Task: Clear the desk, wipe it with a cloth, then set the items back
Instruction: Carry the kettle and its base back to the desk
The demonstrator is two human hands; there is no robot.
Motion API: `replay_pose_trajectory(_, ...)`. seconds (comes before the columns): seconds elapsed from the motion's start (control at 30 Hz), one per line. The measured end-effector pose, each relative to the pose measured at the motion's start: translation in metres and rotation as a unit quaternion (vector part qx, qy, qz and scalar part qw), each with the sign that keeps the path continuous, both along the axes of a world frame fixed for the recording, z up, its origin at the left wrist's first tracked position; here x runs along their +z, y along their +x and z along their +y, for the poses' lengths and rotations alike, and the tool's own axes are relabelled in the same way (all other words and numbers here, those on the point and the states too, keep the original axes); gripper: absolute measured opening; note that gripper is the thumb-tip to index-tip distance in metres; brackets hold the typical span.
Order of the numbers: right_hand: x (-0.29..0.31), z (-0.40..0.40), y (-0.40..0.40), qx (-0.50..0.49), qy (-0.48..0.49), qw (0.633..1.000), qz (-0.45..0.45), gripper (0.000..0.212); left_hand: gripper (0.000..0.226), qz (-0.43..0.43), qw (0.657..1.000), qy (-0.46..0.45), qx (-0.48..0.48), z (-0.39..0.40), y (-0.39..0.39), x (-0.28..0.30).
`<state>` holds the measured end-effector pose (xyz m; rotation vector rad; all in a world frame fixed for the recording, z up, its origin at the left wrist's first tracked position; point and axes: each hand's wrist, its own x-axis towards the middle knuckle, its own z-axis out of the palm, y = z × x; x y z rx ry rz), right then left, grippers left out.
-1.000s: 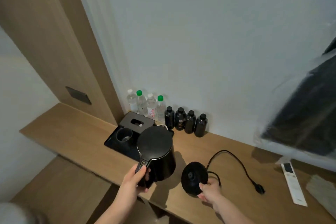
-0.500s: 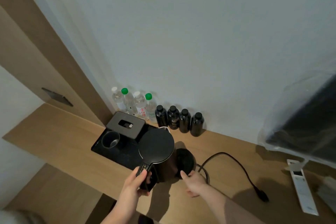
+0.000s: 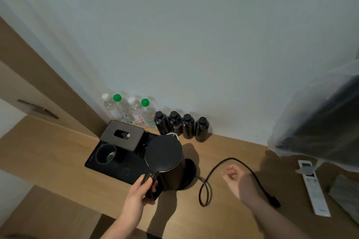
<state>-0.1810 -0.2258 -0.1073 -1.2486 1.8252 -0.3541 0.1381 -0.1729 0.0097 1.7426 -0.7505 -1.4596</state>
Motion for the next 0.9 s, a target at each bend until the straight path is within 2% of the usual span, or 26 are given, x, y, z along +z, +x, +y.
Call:
replay_pose_trajectory(0.13, -0.003, -0.007, 0.030, 0.142, -0.003, 0.989, 0.027, 0.038, 0.026, -0.012, 1.000, 0.003, 0.016, -0.002, 0.002, -0.002)
replay_pose_trajectory(0.3, -0.026, 0.009, 0.077, 0.228, 0.005, 0.971, 0.076, 0.046, 0.018, 0.004, 0.999, 0.012, 0.044, 0.000, 0.003, -0.002)
replay_pose_trajectory(0.43, -0.039, 0.025, 0.086, 0.255, 0.021, 0.957, 0.133, 0.042, 0.021, 0.010, 0.998, 0.026, 0.050, 0.003, 0.006, -0.008)
replay_pose_trajectory(0.53, -0.041, 0.029, 0.073, 0.281, 0.025, 0.945, 0.167, 0.031, 0.019, -0.002, 0.999, 0.016, 0.045, 0.006, 0.009, -0.012)
replay_pose_trajectory(0.7, -0.042, 0.036, 0.032, 0.213, 0.040, 0.958, 0.185, 0.018, 0.020, 0.000, 0.998, 0.054, 0.028, 0.011, 0.008, -0.031)
replay_pose_trajectory(0.9, -0.041, 0.049, 0.022, 0.153, 0.051, 0.984, 0.077, 0.026, 0.021, 0.007, 0.995, 0.097, 0.027, 0.019, 0.005, -0.053)
